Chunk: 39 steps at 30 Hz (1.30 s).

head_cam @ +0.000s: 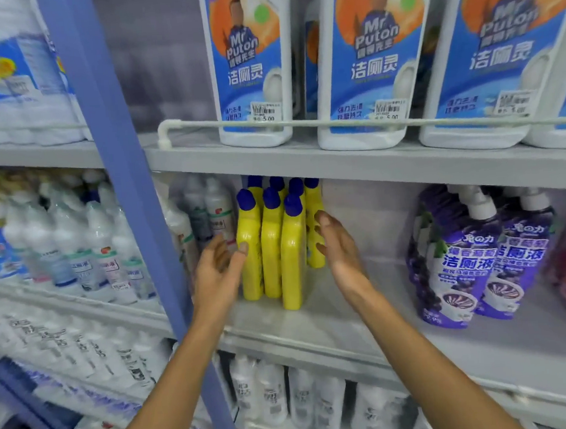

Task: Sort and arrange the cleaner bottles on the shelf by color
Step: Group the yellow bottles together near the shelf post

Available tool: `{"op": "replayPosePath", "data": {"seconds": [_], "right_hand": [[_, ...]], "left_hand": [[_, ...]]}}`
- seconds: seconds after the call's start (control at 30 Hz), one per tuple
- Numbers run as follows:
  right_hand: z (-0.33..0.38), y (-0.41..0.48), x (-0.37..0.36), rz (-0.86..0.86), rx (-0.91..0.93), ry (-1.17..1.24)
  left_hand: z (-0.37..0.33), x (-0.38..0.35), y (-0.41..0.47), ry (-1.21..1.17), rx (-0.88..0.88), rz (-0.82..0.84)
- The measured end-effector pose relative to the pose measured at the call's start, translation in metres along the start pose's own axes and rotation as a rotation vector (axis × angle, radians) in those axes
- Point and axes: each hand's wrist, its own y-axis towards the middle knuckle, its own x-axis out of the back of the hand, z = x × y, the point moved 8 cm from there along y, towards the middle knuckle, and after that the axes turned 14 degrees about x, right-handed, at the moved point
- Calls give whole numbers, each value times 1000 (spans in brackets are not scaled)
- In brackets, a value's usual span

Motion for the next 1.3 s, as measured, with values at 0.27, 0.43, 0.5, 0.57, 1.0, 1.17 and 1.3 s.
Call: {"op": "replayPosePath", "data": {"seconds": [0.27, 0.43, 0.5, 0.57, 1.0, 1.17, 1.3], "right_hand": [[-10, 11, -34, 51, 186, -272], [-8, 13, -19, 73, 184, -317], [-9, 11, -9, 75, 123, -314], [-5, 4, 2, 82, 100, -325], [14, -43, 74, -19, 84, -360], [20, -48, 82, -90, 199, -527], [19, -39, 93, -72, 227, -595]], "left_hand": [[13, -27, 42, 55, -35, 21], [23, -23, 44, 52, -16, 28], [24, -21, 40, 33, -11, 56], [23, -19, 28, 30, -6, 95], [10, -38, -42, 245, -81, 324], [12, -75, -32, 249, -130, 259], [13, -113, -26, 268, -174, 184]]}}
